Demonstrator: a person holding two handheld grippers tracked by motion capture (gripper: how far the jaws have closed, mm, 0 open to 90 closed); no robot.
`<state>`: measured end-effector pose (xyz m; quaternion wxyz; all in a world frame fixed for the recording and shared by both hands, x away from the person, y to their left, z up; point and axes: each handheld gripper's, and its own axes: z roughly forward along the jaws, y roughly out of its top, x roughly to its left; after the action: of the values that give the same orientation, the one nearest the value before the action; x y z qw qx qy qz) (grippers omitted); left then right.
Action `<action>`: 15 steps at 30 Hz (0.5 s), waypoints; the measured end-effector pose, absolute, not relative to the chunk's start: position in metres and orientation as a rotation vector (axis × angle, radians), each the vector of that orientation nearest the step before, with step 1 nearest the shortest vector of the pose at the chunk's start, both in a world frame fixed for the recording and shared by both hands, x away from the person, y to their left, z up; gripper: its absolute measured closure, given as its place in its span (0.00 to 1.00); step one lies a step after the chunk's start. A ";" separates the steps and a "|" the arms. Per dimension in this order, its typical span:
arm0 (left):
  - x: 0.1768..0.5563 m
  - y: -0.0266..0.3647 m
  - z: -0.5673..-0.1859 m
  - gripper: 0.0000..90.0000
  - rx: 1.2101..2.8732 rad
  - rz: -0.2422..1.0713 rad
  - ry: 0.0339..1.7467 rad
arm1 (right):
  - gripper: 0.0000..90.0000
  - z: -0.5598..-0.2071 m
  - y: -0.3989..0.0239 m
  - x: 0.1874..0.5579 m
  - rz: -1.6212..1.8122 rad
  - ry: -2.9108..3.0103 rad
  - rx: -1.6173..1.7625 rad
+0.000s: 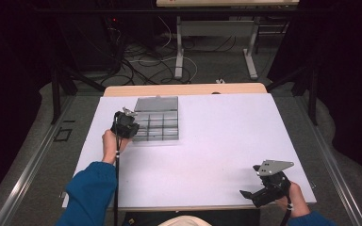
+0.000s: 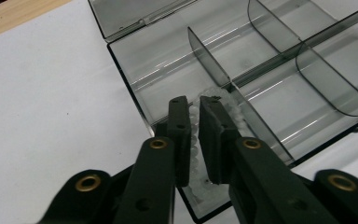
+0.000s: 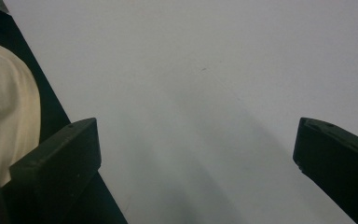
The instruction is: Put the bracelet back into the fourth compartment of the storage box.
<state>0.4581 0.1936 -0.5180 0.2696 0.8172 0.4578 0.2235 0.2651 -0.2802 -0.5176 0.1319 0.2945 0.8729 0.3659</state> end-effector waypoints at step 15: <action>0.421 0.207 -0.491 0.15 2.120 0.620 1.173 | 0.00 -0.519 -0.281 0.270 1.078 2.519 0.905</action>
<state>0.4212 0.2067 -0.4908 0.3148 0.8045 0.4453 0.2353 0.2698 -0.2811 -0.5189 0.1276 0.3109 0.8659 0.3705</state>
